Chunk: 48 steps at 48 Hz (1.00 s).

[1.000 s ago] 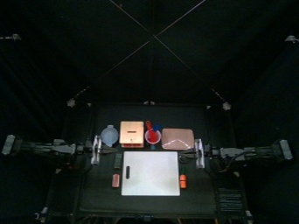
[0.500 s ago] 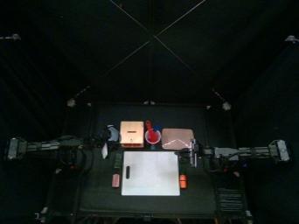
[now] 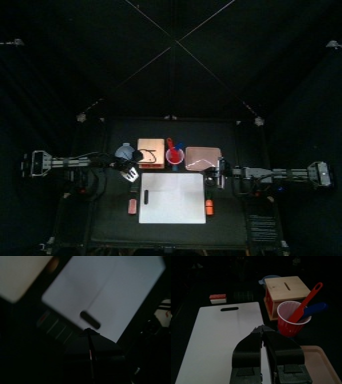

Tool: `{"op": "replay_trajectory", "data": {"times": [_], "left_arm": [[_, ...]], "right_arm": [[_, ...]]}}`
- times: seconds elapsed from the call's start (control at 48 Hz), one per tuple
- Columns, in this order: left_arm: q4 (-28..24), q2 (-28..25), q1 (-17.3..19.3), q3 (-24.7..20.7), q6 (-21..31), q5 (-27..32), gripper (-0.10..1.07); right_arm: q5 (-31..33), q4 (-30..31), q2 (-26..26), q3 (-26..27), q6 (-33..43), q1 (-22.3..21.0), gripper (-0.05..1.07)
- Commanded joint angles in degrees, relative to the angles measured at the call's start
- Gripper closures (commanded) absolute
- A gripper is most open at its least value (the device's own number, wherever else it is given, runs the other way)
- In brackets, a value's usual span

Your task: Put sushi roll onto cutting board

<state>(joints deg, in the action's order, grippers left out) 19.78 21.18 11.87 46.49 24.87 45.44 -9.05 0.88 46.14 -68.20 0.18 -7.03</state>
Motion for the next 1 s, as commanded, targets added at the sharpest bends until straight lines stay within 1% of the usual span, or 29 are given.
{"op": "replay_trajectory", "data": {"times": [0.0, 0.062, 0.104, 0.188, 0.25, 0.333, 0.354, 0.417, 0.479, 0.604, 0.729, 0.792, 0.917, 0.979], "left_arm": [[-2.2, -2.5, -0.3, -1.6, 5.2, 4.0, 0.78], [-5.4, -3.6, -0.5, -1.7, 10.6, 5.1, 0.77], [-8.1, -4.3, -1.2, -1.8, 15.2, 5.1, 0.77], [-13.1, -4.9, -3.9, -1.9, 23.3, 5.2, 0.75], [-17.1, -4.9, -6.1, -1.9, 29.6, 5.4, 0.71], [-22.1, -4.9, -9.0, -2.0, 38.2, 5.6, 0.62], [-23.8, -4.9, -10.1, -2.0, 41.4, 5.7, 0.58], [-26.6, -4.9, -12.1, -2.0, 46.6, 5.7, 0.50], [-28.8, -4.9, -14.1, -1.8, 50.6, 5.7, 0.40], [-31.6, -4.9, -16.2, -1.1, 56.6, 5.6, 0.17], [-32.9, -6.2, -17.0, -0.6, 59.8, 4.4, 0.02], [-33.0, -7.3, -17.1, -0.4, 60.4, 3.5, -0.01], [-33.0, -9.8, -17.5, -0.5, 60.6, 0.8, -0.01], [-33.0, -11.7, -17.5, -0.6, 60.8, 0.4, -0.01]], "right_arm": [[-0.2, 0.0, -0.3, 0.6, -0.1, -0.6, 1.01], [0.0, 0.0, -0.2, 0.7, -0.1, -1.0, 1.01], [0.1, 0.0, -0.2, 0.7, -0.1, -1.1, 1.01], [0.3, 0.0, -0.3, 0.6, -0.1, -1.4, 1.01], [0.4, 0.0, -0.2, 0.5, -0.1, -1.5, 1.01], [0.5, 0.0, -0.3, 0.4, -0.1, -1.5, 1.01], [0.5, 0.0, -0.2, 0.4, -0.1, -1.5, 1.01], [0.6, 0.0, -0.2, 0.4, -0.1, -1.5, 1.01], [0.6, 0.0, -0.3, 0.3, -0.1, -1.5, 1.01], [0.6, -0.1, -0.3, 0.1, -0.1, -1.5, 1.01], [0.6, 0.0, -0.3, 0.1, 0.0, -1.5, 1.01], [0.6, 0.0, -0.3, 0.0, 0.0, -1.5, 1.01], [0.6, -0.1, -0.3, -0.2, 0.0, -1.5, 1.01], [0.6, -0.2, -0.3, -0.2, 0.0, -1.5, 1.01]]}}
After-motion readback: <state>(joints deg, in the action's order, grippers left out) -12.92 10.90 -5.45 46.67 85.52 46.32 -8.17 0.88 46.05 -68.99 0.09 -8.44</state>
